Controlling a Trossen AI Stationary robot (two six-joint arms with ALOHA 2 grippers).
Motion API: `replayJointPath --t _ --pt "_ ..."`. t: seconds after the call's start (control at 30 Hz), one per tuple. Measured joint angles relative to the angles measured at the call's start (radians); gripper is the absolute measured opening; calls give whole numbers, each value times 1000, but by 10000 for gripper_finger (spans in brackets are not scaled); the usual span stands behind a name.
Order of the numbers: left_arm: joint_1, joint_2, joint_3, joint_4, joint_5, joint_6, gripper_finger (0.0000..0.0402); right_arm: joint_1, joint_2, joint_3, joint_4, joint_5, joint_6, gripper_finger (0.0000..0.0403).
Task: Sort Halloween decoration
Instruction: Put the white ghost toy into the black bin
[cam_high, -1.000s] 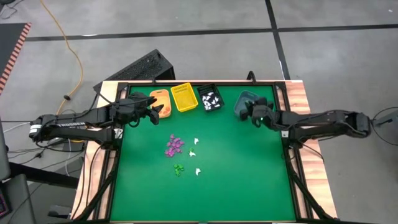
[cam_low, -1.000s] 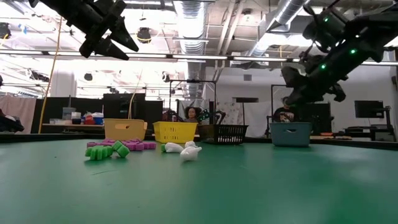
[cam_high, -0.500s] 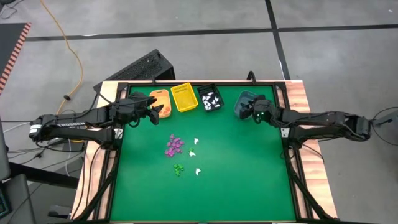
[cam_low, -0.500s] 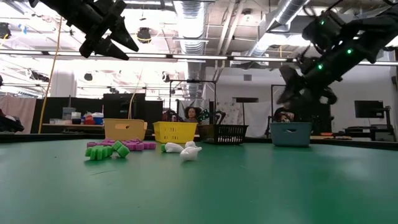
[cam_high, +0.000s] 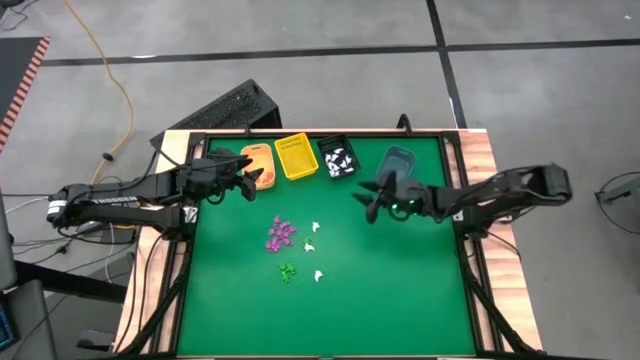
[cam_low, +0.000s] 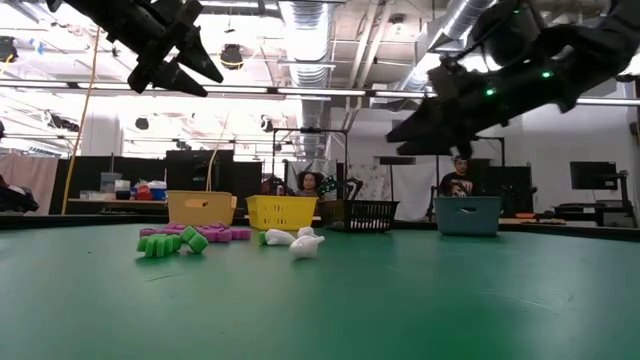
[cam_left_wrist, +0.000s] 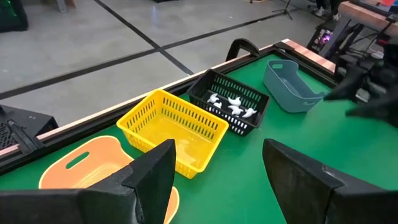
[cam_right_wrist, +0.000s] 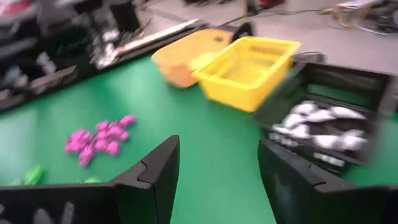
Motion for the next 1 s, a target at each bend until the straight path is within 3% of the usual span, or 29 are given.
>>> replayJointPath --t 0.4,0.77,1.0 --pt "0 0 0 -1 0 0 232 74 367 313 -2 -57 -273 209" --pt "0 0 0 -45 2 1 231 60 609 482 -5 -321 -321 209" --pt "0 0 0 -56 25 -4 232 76 708 507 6 -337 -322 209"
